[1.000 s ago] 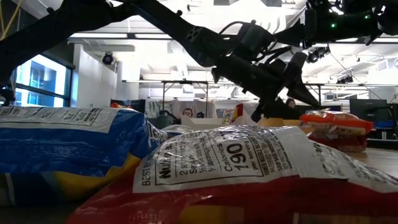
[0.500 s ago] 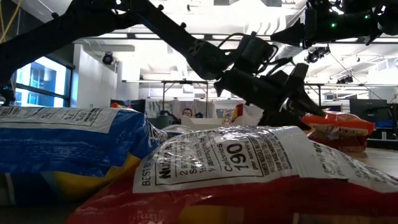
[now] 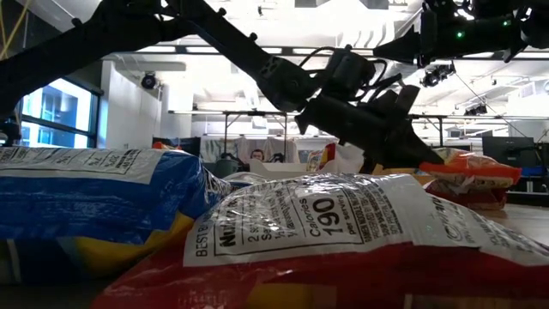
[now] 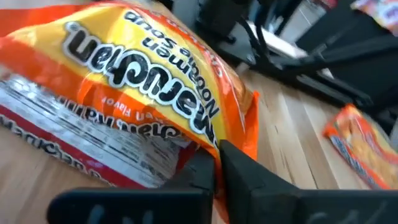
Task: Sort Maruchan noodles
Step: Put the top orange noodle pack into the blue bin
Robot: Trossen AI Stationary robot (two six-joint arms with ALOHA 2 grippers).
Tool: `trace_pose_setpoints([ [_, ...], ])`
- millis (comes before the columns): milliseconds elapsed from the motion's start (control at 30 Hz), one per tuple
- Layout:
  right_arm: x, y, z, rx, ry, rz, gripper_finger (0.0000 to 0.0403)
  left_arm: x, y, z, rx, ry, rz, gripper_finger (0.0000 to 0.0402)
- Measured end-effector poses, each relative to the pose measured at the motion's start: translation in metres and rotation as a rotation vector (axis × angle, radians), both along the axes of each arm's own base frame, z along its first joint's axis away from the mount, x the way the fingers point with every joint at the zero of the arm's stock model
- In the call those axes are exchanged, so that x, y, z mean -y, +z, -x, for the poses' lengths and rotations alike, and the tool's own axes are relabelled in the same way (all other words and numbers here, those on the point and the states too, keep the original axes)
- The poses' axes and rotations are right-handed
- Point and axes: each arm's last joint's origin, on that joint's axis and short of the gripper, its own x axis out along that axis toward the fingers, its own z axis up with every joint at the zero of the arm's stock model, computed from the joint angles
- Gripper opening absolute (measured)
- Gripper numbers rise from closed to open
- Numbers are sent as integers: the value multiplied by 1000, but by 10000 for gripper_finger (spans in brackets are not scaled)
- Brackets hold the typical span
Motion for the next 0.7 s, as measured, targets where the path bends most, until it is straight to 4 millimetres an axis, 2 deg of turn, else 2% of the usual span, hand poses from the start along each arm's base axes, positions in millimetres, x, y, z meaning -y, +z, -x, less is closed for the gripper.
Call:
trace_pose_setpoints([
  [100, 0, 0, 0, 7, 2, -20, 0, -1, 10, 5, -27, -33, -49, 10],
  [367, 0, -3, 0, -17, 1, -31, 0, 5, 56, 31, -200, -113, -257, 1],
  [600, 0, -5, 0, -34, -4, -41, 0, 28, 73, 60, -443, -195, -403, 0],
  [700, 0, -9, 0, -72, -4, -63, 0, 34, 75, 68, -466, -200, -409, 0],
])
